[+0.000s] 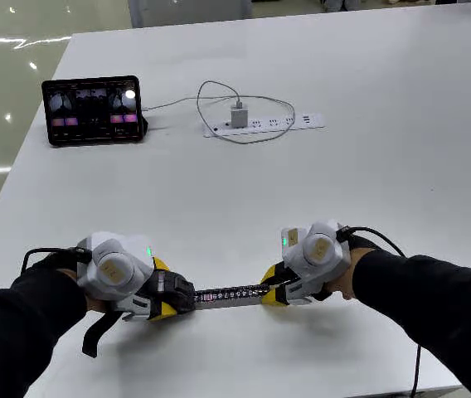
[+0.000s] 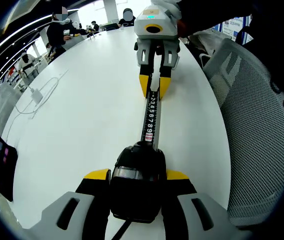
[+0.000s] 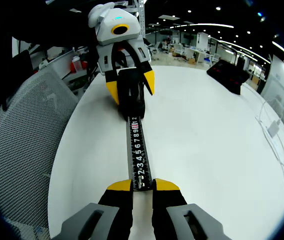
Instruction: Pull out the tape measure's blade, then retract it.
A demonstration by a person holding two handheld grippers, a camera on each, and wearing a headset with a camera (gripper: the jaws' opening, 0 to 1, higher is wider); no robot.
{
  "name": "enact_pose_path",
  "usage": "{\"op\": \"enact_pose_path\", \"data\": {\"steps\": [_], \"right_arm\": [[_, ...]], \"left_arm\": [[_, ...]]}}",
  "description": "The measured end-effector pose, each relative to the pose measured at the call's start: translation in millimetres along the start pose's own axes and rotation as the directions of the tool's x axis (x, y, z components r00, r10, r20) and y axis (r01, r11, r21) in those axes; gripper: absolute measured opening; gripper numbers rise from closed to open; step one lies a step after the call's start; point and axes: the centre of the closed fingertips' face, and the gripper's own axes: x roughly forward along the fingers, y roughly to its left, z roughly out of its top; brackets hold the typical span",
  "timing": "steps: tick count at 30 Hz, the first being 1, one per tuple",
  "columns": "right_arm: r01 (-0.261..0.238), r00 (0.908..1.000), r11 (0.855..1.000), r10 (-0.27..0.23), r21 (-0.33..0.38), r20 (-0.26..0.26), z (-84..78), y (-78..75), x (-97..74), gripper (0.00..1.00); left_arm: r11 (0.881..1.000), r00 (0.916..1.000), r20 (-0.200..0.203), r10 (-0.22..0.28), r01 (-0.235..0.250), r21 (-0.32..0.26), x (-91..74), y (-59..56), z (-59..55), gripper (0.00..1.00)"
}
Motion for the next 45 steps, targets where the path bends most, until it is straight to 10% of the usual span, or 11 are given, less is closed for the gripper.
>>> {"op": "enact_pose_path", "data": {"steps": [45], "right_arm": [[0.001,0.9999,1.0,-0.001,0.009,-0.014,-18.4,-3.3,-16.8,0.1]], "left_arm": [[1.0,1.0,0.005,0.002,-0.002,-0.001,-0.4,-0.1,1.1,0.34]]}}
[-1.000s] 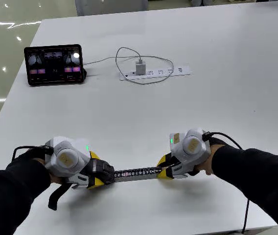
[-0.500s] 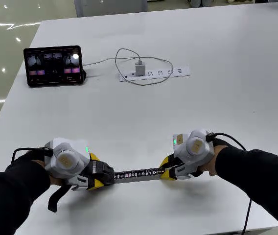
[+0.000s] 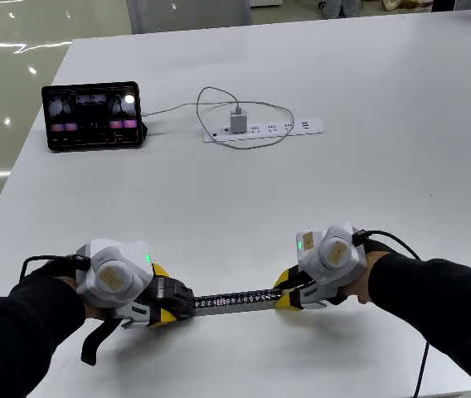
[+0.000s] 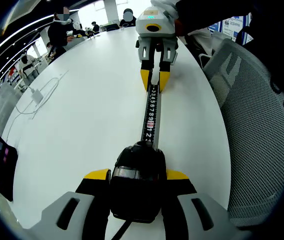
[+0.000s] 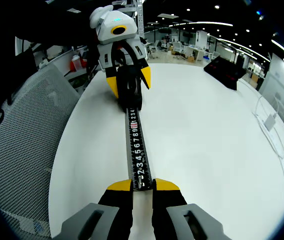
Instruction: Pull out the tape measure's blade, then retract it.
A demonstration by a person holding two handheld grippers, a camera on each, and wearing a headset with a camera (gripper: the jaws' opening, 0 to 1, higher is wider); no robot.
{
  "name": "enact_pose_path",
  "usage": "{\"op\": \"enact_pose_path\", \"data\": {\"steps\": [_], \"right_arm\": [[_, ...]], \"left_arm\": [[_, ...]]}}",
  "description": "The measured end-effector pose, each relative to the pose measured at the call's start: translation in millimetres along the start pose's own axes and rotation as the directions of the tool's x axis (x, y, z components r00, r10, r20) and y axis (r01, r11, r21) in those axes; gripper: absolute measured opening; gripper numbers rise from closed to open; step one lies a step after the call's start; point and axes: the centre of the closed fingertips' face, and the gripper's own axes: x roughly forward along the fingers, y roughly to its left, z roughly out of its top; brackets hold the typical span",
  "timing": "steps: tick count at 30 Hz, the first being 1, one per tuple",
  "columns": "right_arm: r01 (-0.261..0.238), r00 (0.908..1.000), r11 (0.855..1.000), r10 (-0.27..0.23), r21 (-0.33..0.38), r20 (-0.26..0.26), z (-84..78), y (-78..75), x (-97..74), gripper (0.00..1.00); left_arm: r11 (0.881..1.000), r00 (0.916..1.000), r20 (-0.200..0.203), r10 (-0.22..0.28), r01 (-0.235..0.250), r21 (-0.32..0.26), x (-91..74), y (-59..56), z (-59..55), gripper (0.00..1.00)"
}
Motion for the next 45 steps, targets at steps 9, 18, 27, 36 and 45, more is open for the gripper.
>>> {"op": "enact_pose_path", "data": {"steps": [9,18,27,36,45], "right_arm": [[0.004,1.0,1.0,-0.004,0.007,-0.002,-5.7,-0.9,-4.9,0.1],[0.007,1.0,1.0,-0.007,0.008,-0.004,-9.1,-1.1,-7.9,0.1],[0.009,0.9999,1.0,-0.009,0.013,-0.007,-12.8,-1.5,-11.5,0.1],[0.013,0.9999,1.0,-0.013,0.017,-0.007,-16.6,-2.9,-15.6,0.1],[0.017,0.9998,1.0,-0.017,0.022,-0.008,-19.7,-2.6,-18.0,0.1]], "left_arm": [[1.0,1.0,-0.001,0.001,-0.001,0.0,-0.2,-0.2,0.0,0.34],[1.0,1.0,-0.001,0.001,-0.001,-0.001,0.1,-0.5,0.1,0.34],[1.0,1.0,0.0,0.002,-0.002,-0.001,0.4,-0.5,-0.2,0.34],[1.0,1.0,0.0,0.003,-0.003,-0.002,0.4,-0.4,-0.6,0.34],[1.0,1.0,-0.001,0.003,-0.003,-0.001,0.5,-0.6,-0.4,0.34]]}}
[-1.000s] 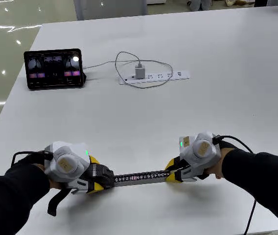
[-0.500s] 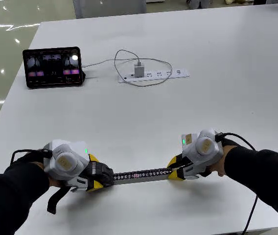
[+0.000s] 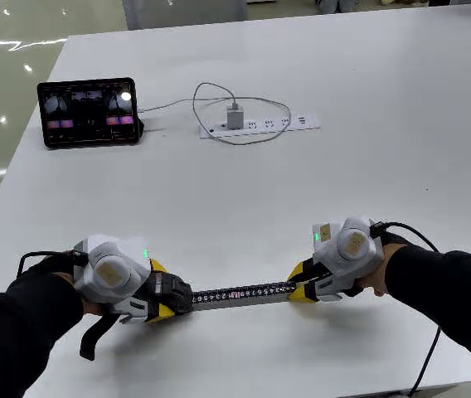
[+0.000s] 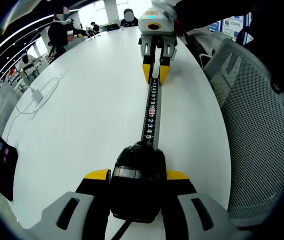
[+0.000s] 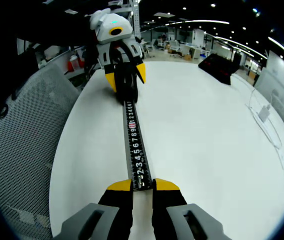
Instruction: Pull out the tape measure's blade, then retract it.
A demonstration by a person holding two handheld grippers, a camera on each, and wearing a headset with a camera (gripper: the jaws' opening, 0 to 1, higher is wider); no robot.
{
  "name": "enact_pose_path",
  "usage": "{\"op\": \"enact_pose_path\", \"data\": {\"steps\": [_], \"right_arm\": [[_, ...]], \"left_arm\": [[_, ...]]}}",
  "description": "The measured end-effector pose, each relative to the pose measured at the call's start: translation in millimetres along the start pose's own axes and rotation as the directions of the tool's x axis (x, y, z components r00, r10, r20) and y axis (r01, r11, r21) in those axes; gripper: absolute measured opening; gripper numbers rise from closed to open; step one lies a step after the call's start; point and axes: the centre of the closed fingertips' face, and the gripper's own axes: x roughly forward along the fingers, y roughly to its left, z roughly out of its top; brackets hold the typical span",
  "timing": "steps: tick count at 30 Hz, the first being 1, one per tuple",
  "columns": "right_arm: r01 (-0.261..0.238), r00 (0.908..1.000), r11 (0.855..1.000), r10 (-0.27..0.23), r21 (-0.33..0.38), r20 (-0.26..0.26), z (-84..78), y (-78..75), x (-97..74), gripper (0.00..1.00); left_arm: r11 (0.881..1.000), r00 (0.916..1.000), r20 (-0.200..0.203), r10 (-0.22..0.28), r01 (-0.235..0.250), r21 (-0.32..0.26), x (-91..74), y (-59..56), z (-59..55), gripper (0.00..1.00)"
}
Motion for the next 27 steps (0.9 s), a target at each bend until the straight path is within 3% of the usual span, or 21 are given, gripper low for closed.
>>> {"op": "enact_pose_path", "data": {"steps": [27], "right_arm": [[0.011,0.9999,1.0,-0.01,0.009,-0.008,-11.9,-2.7,-8.8,0.1]], "left_arm": [[1.0,1.0,-0.001,0.003,-0.003,0.001,0.1,0.2,-0.4,0.34]]}}
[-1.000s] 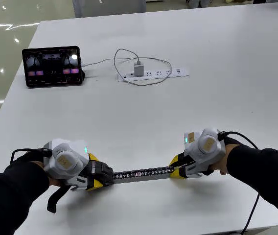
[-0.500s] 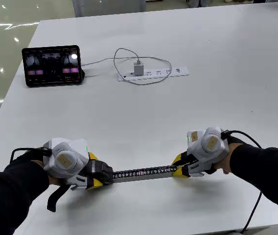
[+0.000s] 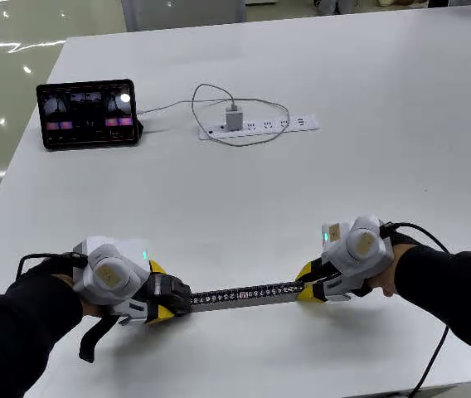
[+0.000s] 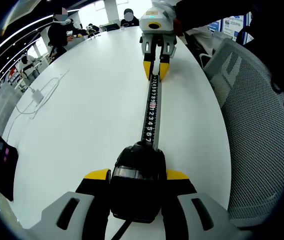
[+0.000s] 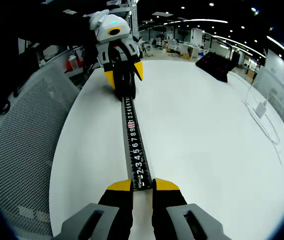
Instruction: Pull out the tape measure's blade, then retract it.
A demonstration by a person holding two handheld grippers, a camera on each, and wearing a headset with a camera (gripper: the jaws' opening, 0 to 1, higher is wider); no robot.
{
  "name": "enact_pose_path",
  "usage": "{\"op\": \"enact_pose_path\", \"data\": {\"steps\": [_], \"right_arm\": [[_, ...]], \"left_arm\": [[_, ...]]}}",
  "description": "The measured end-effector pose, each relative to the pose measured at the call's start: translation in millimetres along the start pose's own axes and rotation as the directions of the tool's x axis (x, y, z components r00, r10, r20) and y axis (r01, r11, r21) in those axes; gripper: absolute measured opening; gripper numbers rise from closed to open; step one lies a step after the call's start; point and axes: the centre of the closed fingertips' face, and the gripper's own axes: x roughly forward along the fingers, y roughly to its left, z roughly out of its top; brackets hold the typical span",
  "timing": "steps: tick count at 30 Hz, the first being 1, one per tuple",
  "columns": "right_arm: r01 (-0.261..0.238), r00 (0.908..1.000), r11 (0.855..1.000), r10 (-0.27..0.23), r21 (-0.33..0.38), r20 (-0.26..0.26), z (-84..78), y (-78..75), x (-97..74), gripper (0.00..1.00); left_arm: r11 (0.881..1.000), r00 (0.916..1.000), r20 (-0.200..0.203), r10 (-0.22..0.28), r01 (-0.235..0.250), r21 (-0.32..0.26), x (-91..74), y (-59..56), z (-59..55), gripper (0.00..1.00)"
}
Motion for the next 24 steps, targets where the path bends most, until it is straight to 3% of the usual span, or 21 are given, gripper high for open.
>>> {"op": "enact_pose_path", "data": {"steps": [24], "right_arm": [[0.011,0.9999,1.0,-0.011,0.025,0.004,-10.6,-1.8,-9.1,0.1]], "left_arm": [[1.0,1.0,0.002,-0.001,0.001,0.003,0.9,0.0,0.5,0.34]]}}
